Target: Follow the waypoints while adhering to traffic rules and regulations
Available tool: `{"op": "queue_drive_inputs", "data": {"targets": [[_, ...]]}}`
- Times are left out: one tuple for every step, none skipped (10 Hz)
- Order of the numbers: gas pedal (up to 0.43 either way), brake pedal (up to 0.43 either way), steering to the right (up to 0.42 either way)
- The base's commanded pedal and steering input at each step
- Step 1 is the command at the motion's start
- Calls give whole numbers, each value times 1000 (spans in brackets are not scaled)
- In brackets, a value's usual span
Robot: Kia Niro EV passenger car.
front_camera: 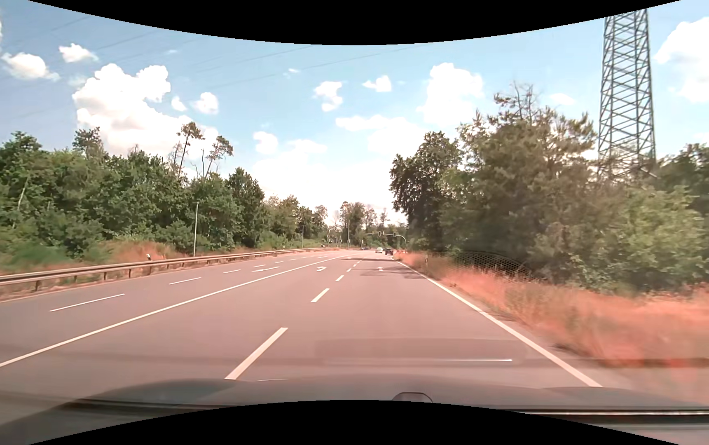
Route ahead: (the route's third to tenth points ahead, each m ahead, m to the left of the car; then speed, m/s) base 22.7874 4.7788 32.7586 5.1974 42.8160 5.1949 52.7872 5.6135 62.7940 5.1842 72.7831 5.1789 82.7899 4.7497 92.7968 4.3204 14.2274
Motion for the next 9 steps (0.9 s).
{"op": "queue_drive_inputs", "data": {"targets": [[8, 0, -4], [8, 0, -4], [8, 0, -4], [8, 0, -4], [8, 0, -4], [8, 0, -3], [8, 0, -1], [8, 0, -1], [8, 0, -1]]}}
